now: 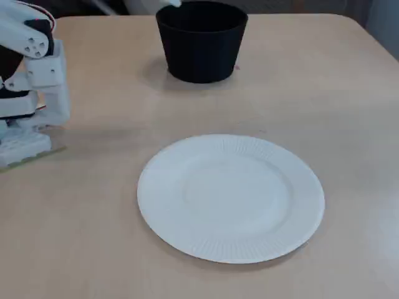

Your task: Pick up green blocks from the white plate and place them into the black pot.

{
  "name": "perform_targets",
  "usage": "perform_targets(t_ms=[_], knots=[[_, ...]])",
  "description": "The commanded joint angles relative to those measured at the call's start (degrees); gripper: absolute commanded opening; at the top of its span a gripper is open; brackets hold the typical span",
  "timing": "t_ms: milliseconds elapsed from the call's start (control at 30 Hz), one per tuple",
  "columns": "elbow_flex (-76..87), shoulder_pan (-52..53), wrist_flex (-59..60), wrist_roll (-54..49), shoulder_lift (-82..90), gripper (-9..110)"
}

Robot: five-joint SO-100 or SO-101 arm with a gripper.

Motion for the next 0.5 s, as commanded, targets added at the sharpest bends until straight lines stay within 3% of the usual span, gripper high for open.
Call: perform_targets(t_ms=[0, 467], knots=[[8.0, 2.29, 0.09, 0.18, 7.56, -2], [42.01, 2.72, -9.76, 2.9, 36.12, -2]])
